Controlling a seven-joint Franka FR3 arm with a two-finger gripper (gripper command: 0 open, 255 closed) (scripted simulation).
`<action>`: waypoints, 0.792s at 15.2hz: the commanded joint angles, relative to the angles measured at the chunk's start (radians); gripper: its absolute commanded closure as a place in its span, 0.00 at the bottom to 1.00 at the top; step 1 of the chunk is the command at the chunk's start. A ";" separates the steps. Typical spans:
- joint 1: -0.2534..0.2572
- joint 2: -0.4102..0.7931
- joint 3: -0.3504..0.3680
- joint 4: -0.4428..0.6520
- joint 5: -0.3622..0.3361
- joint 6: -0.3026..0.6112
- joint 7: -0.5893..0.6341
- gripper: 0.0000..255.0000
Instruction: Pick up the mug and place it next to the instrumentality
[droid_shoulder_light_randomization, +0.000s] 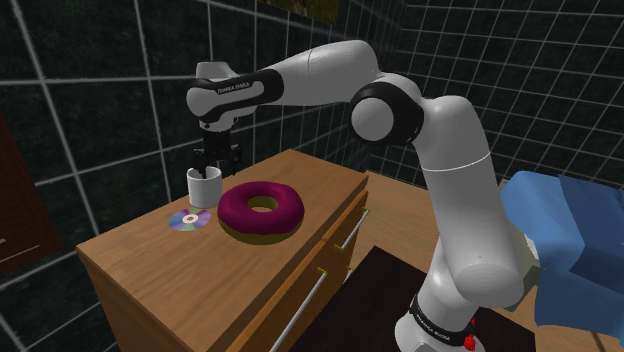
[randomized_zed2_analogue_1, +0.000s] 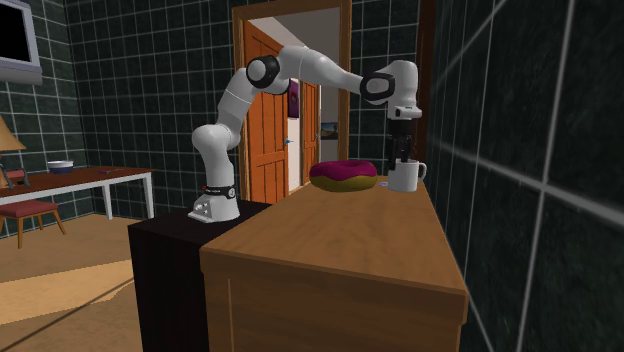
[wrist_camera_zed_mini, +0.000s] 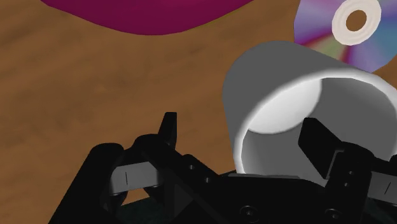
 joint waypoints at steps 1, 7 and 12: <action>-0.001 -0.006 -0.001 0.024 -0.001 -0.030 0.001 0.00; -0.003 -0.015 -0.002 0.103 -0.003 -0.118 0.004 0.00; -0.003 -0.015 -0.002 0.104 -0.003 -0.119 0.004 0.00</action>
